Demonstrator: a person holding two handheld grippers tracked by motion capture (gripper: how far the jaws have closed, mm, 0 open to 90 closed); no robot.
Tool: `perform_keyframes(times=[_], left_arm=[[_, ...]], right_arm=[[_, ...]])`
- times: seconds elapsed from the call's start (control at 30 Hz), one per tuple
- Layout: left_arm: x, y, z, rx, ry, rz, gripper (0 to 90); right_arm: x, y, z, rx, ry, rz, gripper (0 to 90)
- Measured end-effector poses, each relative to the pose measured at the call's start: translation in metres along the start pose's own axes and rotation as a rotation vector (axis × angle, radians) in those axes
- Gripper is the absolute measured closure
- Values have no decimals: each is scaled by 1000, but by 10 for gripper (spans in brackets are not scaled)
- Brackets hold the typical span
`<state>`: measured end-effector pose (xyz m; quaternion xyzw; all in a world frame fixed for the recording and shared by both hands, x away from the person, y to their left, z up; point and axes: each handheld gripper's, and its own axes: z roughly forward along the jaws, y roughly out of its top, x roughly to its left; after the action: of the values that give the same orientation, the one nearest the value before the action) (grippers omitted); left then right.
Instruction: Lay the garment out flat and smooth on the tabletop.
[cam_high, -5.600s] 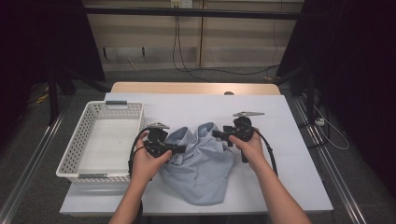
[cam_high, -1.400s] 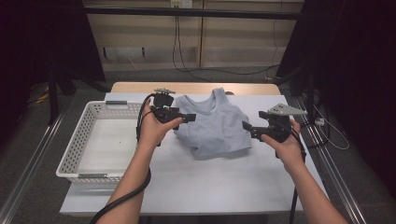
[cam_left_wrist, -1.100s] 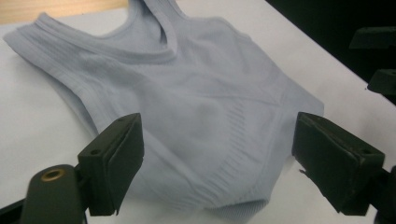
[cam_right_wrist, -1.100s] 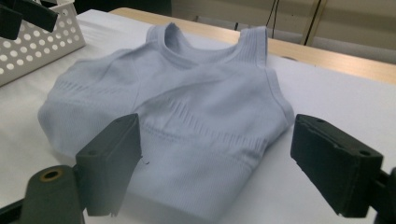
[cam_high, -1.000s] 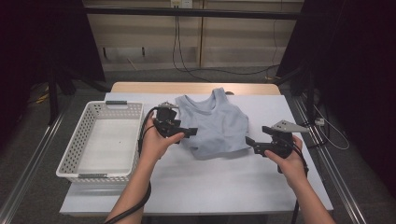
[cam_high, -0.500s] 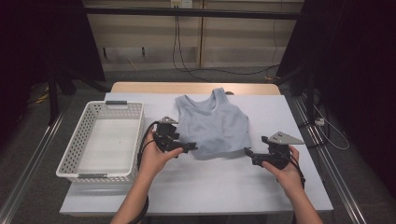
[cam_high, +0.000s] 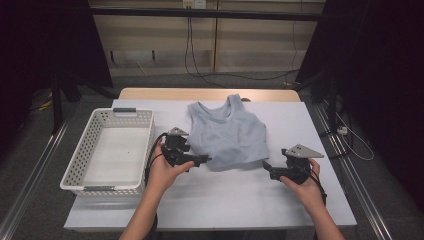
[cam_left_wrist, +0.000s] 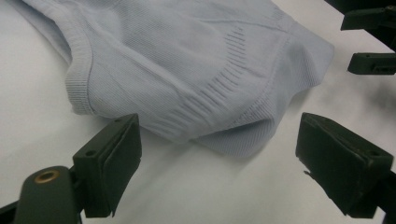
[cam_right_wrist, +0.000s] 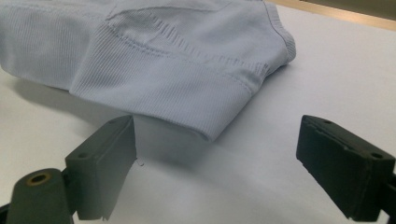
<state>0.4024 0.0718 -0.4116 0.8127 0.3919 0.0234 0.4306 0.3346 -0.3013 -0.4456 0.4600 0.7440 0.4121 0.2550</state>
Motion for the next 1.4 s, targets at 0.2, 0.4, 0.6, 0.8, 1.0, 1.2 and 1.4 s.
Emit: perform_keyframes(times=[0.2, 0.4, 0.6, 0.8, 1.0, 1.2, 1.4], left_arm=[[-1, -2, 4, 16, -8, 7, 139], [-4, -2, 6, 16, -14, 35, 123], [-5, -4, 9, 25, -23, 73, 109], [-6, -6, 10, 37, -18, 84, 105], [-6, -9, 8, 45, -17, 89, 104], [-8, -11, 12, 49, -24, 100, 102], [-9, -13, 17, 65, -26, 103, 102]], right_arm=[[1, 0, 2, 2, -2, -2, 122], [1, -1, 2, 2, -9, 7, 120], [1, -1, 3, 2, -12, 12, 134], [2, -1, 6, 20, -29, -16, 213], [2, -3, 15, 72, -38, -29, 282], [1, -3, 22, 90, -66, -17, 507], [0, 3, 19, 49, -4, 34, 835]])
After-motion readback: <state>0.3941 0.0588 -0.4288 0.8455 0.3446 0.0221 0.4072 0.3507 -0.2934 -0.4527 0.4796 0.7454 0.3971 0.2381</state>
